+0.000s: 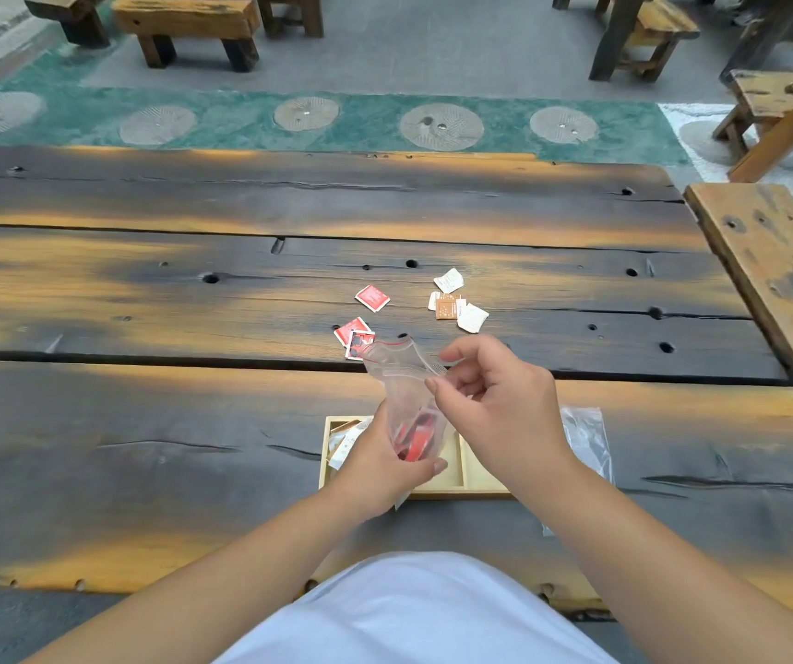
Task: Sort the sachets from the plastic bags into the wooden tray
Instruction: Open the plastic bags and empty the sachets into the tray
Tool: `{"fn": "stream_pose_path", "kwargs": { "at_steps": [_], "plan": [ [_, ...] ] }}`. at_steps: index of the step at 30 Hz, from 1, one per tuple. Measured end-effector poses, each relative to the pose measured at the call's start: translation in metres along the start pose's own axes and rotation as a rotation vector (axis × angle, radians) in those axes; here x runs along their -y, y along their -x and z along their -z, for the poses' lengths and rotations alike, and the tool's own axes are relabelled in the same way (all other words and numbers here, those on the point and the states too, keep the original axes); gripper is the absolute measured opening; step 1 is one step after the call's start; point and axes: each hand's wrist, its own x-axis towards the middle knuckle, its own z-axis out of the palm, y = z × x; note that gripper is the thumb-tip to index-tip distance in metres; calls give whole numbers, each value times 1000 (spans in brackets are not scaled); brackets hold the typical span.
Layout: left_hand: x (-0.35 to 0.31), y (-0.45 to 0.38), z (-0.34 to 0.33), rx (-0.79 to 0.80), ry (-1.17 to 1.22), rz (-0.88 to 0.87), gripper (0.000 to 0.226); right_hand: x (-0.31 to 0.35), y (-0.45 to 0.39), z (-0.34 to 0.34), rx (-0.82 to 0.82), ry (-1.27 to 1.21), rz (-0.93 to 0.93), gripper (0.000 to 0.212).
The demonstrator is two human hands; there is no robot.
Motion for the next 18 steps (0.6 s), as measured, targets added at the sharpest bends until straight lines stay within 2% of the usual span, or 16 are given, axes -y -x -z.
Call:
{"fn": "stream_pose_path", "kwargs": {
  "at_steps": [4, 7, 9, 11, 13, 15, 18],
  "plan": [
    [-1, -3, 0, -42, 98, 16, 60, -9, -5, 2, -5, -215, -145, 31],
    [4, -4, 3, 5, 61, 97, 51, -40, -6, 2, 20, -184, -279, 40],
    [8, -5, 6, 26, 125, 197, 47, -66, 0, 1, 103, -235, -465, 43],
    [9, -5, 5, 56, 189, 280, 44, -85, 14, -3, 242, -388, -703, 38],
    [11, -6, 2, 84, 243, 364, 42, -99, 33, -8, 388, -519, -864, 32],
    [13, -6, -1, 115, 306, 468, 41, -105, 48, -14, 472, -563, -911, 28],
    [18, -4, -6, 167, 353, 588, 39, -110, 60, -25, 454, -493, -933, 22]
  ]
}}
